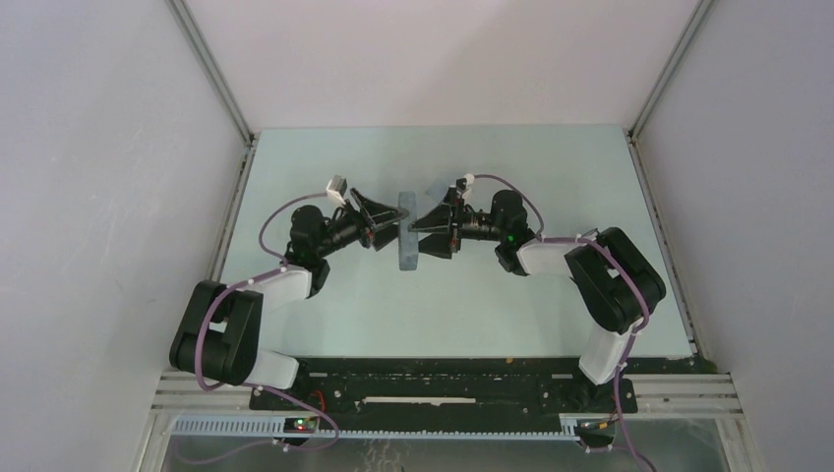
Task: Organize the sunglasses
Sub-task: Open the sunglasses case.
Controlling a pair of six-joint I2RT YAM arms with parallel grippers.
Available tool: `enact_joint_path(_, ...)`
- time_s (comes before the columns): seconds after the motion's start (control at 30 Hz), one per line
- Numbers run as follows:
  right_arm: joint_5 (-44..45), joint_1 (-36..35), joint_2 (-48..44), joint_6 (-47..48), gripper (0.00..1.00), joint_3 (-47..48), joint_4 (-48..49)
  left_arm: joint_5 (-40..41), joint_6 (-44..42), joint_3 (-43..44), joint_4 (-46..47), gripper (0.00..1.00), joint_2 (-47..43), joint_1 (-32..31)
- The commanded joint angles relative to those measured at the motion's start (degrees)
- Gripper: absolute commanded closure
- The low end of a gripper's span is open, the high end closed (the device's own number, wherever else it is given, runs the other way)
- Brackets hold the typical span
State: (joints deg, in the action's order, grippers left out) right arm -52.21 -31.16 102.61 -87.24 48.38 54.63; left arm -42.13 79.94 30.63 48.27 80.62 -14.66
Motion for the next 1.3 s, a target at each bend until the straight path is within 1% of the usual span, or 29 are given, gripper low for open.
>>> enact_joint_path(0.0,1.8,-0.6,1.9,-1.0,0.27,1.9,1.9,-0.3,-1.8,1.2,1.6,0.95,0.0,-0.1)
enact_joint_path(0.03,2.1,-0.5,2.4,-2.0,0.33,1.9,3.0,-0.4,-2.2,1.7,1.1,0.99,0.4,0.1)
enact_joint_path(0.07,2.5,-0.3,2.8,-3.0,0.35,1.9,4.1,-0.4,-2.5,2.1,0.8,1.00,1.0,0.2)
enact_joint_path(0.1,2.7,-0.2,3.1,-3.8,0.35,2.0,5.1,-0.6,-2.8,2.5,0.8,1.00,1.7,0.4)
enact_joint_path(0.3,3.9,-0.5,4.2,-4.4,0.10,2.1,6.1,-0.2,-2.9,4.4,0.9,1.00,4.6,1.2)
enact_joint_path(0.4,4.6,-0.9,4.6,-4.2,0.07,2.2,6.3,1.6,-2.5,4.5,0.9,1.00,5.0,1.3)
enact_joint_path(0.6,6.0,-1.7,5.1,-5.8,0.06,1.3,9.1,5.2,0.2,2.0,4.5,1.00,4.7,1.9)
enact_joint_path(0.73,6.5,-1.7,6.6,-7.9,0.04,0.3,12.5,2.5,6.1,1.7,17.3,1.00,7.3,2.2)
enact_joint_path(0.87,7.1,-1.6,7.5,-8.6,0.03,-0.2,14.3,2.6,13.8,-0.3,30.4,1.00,11.9,2.7)
enact_joint_path(0.93,7.2,-1.5,7.5,-8.8,0.04,-0.2,14.8,2.5,15.3,-0.9,32.9,1.00,13.3,2.9)
enact_joint_path(1.07,7.3,-1.4,7.2,-9.1,0.11,-0.2,15.5,2.8,14.5,-1.9,32.7,1.00,12.9,2.9)
enact_joint_path(1.13,7.4,-1.6,7.2,-9.1,0.16,-0.2,15.3,3.1,14.3,-1.8,32.5,1.00,12.7,2.8)
enact_joint_path(1.17,7.5,-1.7,7.3,-9.2,0.22,-0.2,15.2,3.2,14.3,-1.7,32.4,1.00,12.7,2.8)
enact_joint_path(1.23,7.4,-1.9,7.5,-9.5,0.55,-0.2,15.5,3.1,14.2,-1.4,32.3,1.00,12.8,2.9)
enact_joint_path(1.27,7.3,-1.8,7.6,-9.8,0.64,-0.2,15.7,2.9,14.1,-1.3,32.4,1.00,12.8,2.9)
